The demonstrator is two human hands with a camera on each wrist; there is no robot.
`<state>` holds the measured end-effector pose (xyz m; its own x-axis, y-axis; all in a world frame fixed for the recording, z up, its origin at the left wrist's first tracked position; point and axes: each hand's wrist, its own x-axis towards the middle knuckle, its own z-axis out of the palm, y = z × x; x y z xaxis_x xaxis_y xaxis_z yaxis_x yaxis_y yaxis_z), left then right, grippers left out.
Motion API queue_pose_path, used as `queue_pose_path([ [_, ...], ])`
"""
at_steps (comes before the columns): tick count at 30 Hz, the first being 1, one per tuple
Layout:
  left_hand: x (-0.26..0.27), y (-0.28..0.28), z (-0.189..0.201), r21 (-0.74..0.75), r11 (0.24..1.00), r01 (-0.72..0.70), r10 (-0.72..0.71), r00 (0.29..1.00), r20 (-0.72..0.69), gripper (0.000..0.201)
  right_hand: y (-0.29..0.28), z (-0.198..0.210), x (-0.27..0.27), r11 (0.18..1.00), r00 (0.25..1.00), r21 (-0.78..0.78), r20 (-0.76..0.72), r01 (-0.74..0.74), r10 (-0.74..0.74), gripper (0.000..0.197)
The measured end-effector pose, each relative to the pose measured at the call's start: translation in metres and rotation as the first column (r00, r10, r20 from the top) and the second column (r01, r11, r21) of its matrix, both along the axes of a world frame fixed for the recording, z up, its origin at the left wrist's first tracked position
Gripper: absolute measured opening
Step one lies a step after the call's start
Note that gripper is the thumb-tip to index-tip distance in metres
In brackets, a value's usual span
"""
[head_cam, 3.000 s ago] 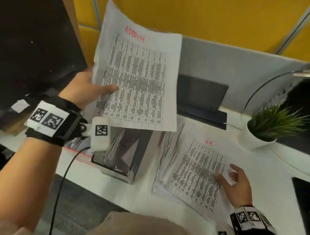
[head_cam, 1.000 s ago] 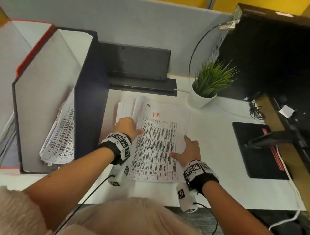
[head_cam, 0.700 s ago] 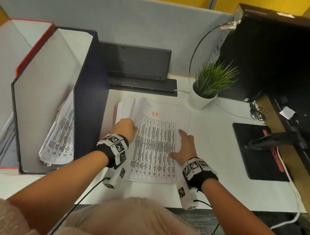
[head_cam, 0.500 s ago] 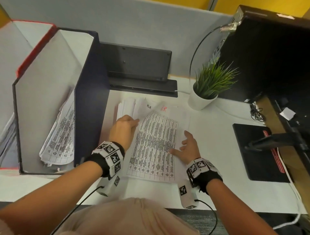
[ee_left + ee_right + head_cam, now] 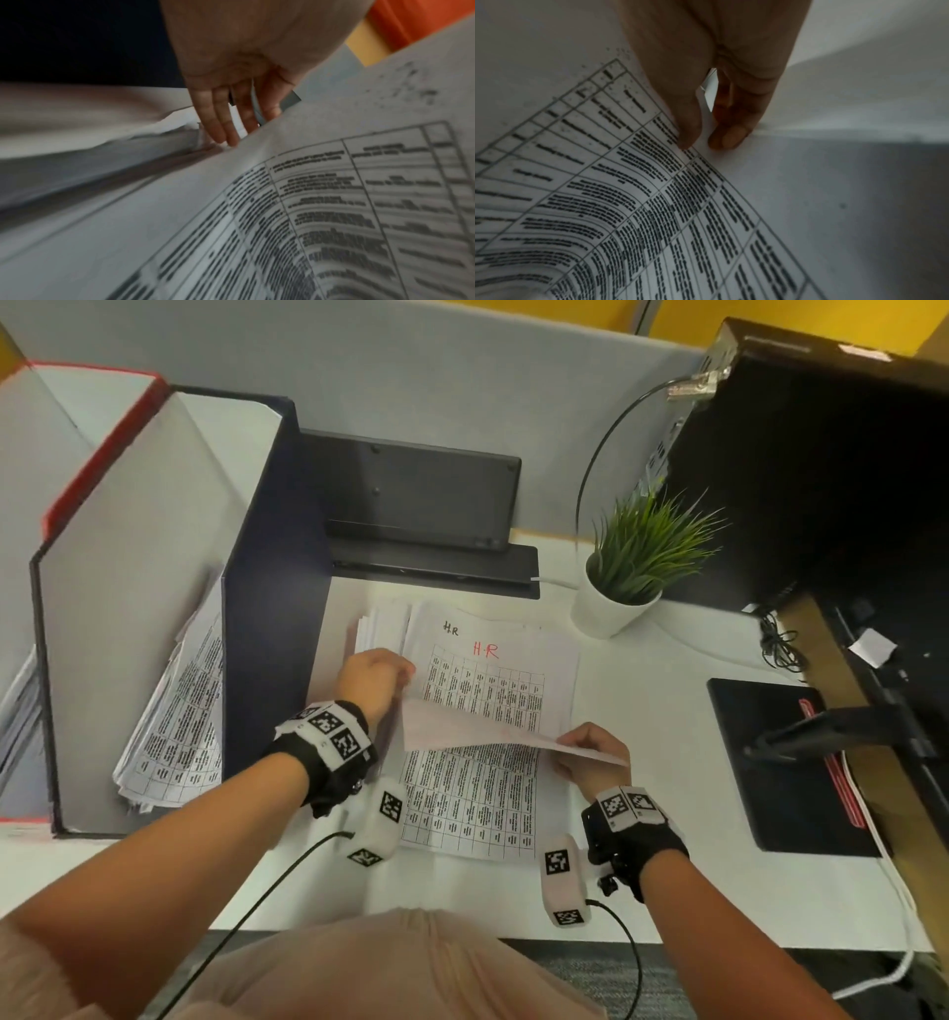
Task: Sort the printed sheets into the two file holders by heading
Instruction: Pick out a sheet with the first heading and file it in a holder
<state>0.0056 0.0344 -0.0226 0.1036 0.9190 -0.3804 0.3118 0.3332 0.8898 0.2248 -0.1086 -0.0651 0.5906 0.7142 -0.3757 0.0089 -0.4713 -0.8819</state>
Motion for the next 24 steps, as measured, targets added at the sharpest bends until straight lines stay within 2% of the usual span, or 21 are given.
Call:
queue_pose_path([
  [2, 0.001, 0.009, -0.002, -0.021, 0.999, 0.050, -0.053, 0.985, -0.161, 0.018, -0.001, -0.003, -0.001, 1.000, 1.000, -0.009, 0.027, -0.001, 0.001, 0.034],
  [4, 0.003, 0.013, -0.005, -0.056, 0.987, 0.152, -0.162, 0.913, -0.375, 0.022, -0.001, -0.005, -0.003, 1.000, 1.000, -0.010, 0.025, 0.005, -0.005, 0.034],
  [6, 0.006, 0.012, -0.005, -0.055, 0.979, 0.194, -0.196, 0.858, -0.475, 0.025, -0.001, -0.005, -0.004, 1.000, 0.999, -0.017, 0.054, -0.002, 0.003, 0.032],
  [9, 0.010, 0.007, -0.007, 0.021, 0.983, 0.184, -0.148, 0.851, -0.504, 0.027, 0.001, -0.005, -0.005, 0.999, 0.997, -0.038, 0.080, 0.009, -0.006, 0.030],
  [12, 0.010, 0.002, -0.009, 0.094, 0.976, 0.197, -0.125, 0.855, -0.503, 0.023, 0.004, -0.005, -0.005, 0.992, 0.981, -0.119, 0.186, -0.031, 0.053, 0.031],
  [17, 0.006, -0.001, -0.009, 0.144, 0.942, 0.304, -0.180, 0.817, -0.548, 0.029, 0.008, -0.007, -0.003, 0.984, 0.990, -0.180, 0.137, 0.012, 0.012, 0.024],
  [20, 0.003, -0.006, -0.007, 0.184, 0.908, 0.375, -0.207, 0.787, -0.581, 0.025, 0.011, -0.006, -0.003, 0.976, 0.991, -0.220, 0.135, 0.013, 0.017, 0.033],
  [22, 0.001, -0.012, -0.008, 0.316, 0.849, 0.424, -0.152, 0.767, -0.623, 0.024, 0.012, -0.004, -0.003, 0.977, 0.992, -0.209, 0.120, 0.047, -0.022, 0.039],
  [24, -0.001, -0.018, -0.008, 0.475, 0.785, 0.398, -0.095, 0.834, -0.543, 0.021, 0.012, -0.001, -0.005, 0.977, 0.991, -0.181, 0.093, 0.110, -0.095, 0.048],
])
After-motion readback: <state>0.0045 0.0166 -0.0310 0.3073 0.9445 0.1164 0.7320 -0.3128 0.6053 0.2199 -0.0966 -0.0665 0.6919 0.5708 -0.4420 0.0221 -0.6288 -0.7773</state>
